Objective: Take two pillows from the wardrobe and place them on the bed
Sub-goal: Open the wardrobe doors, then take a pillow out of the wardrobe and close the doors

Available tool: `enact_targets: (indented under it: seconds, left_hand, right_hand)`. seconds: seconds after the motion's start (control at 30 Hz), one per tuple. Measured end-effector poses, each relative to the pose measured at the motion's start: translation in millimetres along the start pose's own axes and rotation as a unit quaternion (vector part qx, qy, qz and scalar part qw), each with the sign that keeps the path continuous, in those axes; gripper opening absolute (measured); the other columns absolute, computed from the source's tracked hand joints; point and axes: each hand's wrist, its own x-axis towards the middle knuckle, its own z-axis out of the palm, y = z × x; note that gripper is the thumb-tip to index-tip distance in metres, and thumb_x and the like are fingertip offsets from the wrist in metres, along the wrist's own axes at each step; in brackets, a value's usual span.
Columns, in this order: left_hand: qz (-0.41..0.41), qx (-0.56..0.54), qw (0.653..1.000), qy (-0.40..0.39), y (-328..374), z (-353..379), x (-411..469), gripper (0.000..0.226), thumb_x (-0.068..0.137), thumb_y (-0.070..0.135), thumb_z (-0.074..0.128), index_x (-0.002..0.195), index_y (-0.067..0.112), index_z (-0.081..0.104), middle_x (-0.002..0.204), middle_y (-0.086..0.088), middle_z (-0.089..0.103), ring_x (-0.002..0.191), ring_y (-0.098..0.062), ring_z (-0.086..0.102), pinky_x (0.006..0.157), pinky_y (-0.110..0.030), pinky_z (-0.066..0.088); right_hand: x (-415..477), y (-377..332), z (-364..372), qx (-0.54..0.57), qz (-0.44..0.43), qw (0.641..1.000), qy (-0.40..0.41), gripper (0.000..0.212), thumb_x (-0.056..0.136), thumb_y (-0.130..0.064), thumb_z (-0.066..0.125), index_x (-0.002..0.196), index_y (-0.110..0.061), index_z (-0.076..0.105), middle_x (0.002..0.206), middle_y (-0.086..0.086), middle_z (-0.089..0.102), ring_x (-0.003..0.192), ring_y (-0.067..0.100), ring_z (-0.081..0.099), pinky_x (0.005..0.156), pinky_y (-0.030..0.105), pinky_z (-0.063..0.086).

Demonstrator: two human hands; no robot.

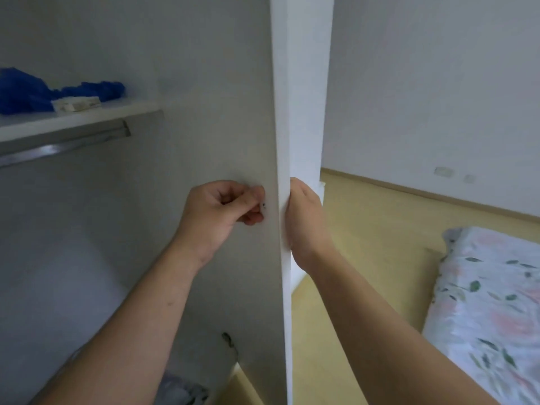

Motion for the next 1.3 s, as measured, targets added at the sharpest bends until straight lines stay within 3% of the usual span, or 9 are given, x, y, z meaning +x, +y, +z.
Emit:
enact_targets:
  seconds: [0.27,0.4,0.5,0.6,0.77,0.87,0.97,1.13,1.3]
  left_hand:
    - [-0.053,-0.089,0.995,-0.01,-21.9,31.7,19.6,0.012,0.092,0.008,0.064,0.087,0.005,0.074,0.079,-0.012,0.074,0.073,-0.026,0.072,0.071,-0.03,0.058]
    - [-0.057,-0.102,0.993,-0.033,-25.9,34.4,20.5,0.013,0.093,0.004,0.062,0.098,0.003,0.074,0.093,-0.016,0.076,0.088,-0.029,0.073,0.082,-0.034,0.057]
    - [-0.067,-0.098,0.992,-0.053,-27.8,30.5,16.8,0.019,0.094,0.001,0.059,0.108,-0.002,0.072,0.105,-0.017,0.075,0.098,-0.029,0.072,0.089,-0.035,0.057]
    - [-0.078,-0.084,0.992,-0.051,-33.3,17.5,6.6,0.021,0.094,0.005,0.061,0.111,-0.004,0.071,0.104,-0.018,0.074,0.091,-0.022,0.073,0.081,-0.03,0.057]
    - [-0.142,-0.054,0.988,0.001,-60.2,-34.8,-32.0,0.03,0.08,0.03,0.071,0.091,0.003,0.073,0.085,-0.019,0.07,0.082,-0.028,0.063,0.077,-0.039,0.045]
    - [-0.187,-0.048,0.976,0.098,-83.8,-74.8,-62.8,0.015,0.086,0.02,0.069,0.086,0.006,0.074,0.083,-0.014,0.074,0.076,-0.025,0.068,0.068,-0.031,0.051]
    - [-0.234,-0.018,0.953,0.194,-110.7,-119.8,-100.5,0.018,0.095,0.013,0.061,0.1,0.001,0.073,0.096,-0.023,0.074,0.085,-0.033,0.07,0.08,-0.041,0.058]
    - [-0.312,0.014,0.895,0.32,-154.6,-176.8,-170.4,0.014,0.094,0.012,0.061,0.094,0.007,0.073,0.078,-0.01,0.073,0.071,-0.025,0.068,0.067,-0.034,0.054]
    - [-0.389,0.012,0.828,0.404,-211.3,-209.2,-227.0,0.018,0.097,0.012,0.055,0.09,0.007,0.07,0.073,-0.008,0.07,0.061,-0.02,0.064,0.058,-0.028,0.05]
  right_hand:
    - [4.1,-4.2,-23.9,-0.092,0.021,0.984,0.15,0.059,0.094,-0.054,0.028,0.084,-0.004,0.057,0.08,0.007,0.067,0.079,0.025,0.066,0.083,0.045,0.056]
    - [-3.5,-1.3,-26.2,-0.115,0.003,0.976,0.187,0.053,0.1,-0.051,0.028,0.081,-0.014,0.061,0.081,-0.001,0.069,0.082,0.02,0.066,0.083,0.047,0.055]
    - [-15.1,1.8,-15.6,-0.111,-0.051,0.964,0.235,0.03,0.101,-0.041,0.043,0.111,-0.02,0.063,0.112,-0.003,0.063,0.107,0.013,0.058,0.098,0.037,0.048]
    - [-41.8,2.6,13.5,-0.164,-0.168,0.936,0.264,0.036,0.096,-0.032,0.058,0.13,-0.024,0.048,0.134,-0.005,0.043,0.13,0.011,0.037,0.111,0.03,0.029]
    - [-61.1,28.3,65.6,-0.136,-0.16,0.973,0.098,0.018,0.093,-0.024,0.058,0.111,-0.022,0.058,0.114,-0.006,0.05,0.113,0.012,0.05,0.1,0.039,0.045]
    - [-64.1,60.8,90.9,-0.15,-0.11,0.982,0.017,0.01,0.096,-0.026,0.056,0.101,-0.019,0.061,0.103,-0.004,0.056,0.104,0.014,0.054,0.092,0.042,0.048]
    - [-73.1,93.5,119.8,-0.155,-0.044,0.985,-0.058,0.012,0.097,-0.028,0.054,0.096,-0.019,0.061,0.096,-0.003,0.059,0.094,0.015,0.057,0.086,0.039,0.05]
    - [-93.0,149.1,166.6,-0.181,0.035,0.965,-0.185,0.02,0.099,-0.028,0.049,0.089,-0.014,0.06,0.089,0.002,0.062,0.078,0.017,0.059,0.066,0.027,0.045]
    - [-96.9,234.8,209.9,-0.261,0.107,0.92,-0.273,0.022,0.098,-0.028,0.049,0.086,-0.013,0.059,0.092,0.008,0.065,0.078,0.024,0.061,0.068,0.032,0.049]
